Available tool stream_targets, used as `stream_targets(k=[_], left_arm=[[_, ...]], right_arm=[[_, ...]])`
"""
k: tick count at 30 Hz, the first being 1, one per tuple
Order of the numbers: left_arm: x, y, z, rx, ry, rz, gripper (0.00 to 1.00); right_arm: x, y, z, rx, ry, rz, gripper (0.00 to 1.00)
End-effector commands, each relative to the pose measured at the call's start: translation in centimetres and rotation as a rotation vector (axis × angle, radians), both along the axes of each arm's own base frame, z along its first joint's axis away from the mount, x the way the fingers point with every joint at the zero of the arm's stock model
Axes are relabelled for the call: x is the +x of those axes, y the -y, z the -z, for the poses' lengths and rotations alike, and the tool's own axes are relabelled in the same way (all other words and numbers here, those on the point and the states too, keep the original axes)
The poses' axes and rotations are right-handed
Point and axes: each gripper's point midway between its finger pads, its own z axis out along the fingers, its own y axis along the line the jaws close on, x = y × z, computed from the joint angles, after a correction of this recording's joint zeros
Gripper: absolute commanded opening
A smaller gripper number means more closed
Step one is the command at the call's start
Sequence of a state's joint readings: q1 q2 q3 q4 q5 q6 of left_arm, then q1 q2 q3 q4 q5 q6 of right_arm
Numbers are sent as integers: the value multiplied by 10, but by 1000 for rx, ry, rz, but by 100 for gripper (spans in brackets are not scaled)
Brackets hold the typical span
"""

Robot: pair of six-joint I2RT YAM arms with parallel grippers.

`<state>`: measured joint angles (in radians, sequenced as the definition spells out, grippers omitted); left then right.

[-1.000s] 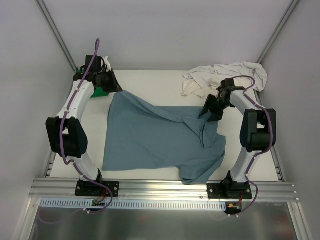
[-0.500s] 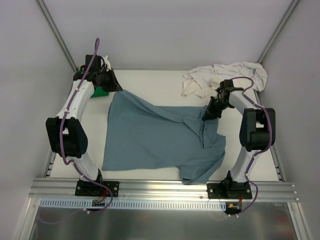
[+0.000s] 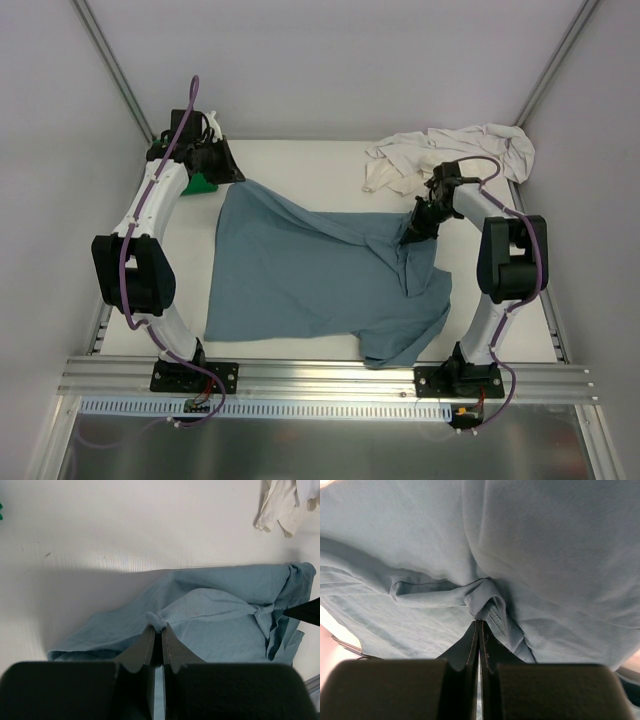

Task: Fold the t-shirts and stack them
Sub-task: Fold the flattened tshirt in 1/3 of the way

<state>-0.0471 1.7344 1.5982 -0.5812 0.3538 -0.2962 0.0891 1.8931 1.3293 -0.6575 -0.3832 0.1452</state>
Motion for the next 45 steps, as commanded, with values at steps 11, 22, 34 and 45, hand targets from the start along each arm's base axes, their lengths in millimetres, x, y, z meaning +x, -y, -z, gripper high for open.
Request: stream_targets(k=[11, 22, 34, 45], left_arm=[[4, 7, -2, -6, 26, 15, 0], [6, 14, 1, -20, 24, 33, 0], [6, 23, 0, -30, 25, 56, 0], [-3, 14, 17, 48, 5, 50, 0]], right_arm=[[-47, -48, -67, 108, 34, -135, 0], [-113, -55, -94, 164, -81, -284, 0], [-166, -61, -91, 200, -173, -399, 99], [-129, -65, -113, 150, -65, -386, 99]])
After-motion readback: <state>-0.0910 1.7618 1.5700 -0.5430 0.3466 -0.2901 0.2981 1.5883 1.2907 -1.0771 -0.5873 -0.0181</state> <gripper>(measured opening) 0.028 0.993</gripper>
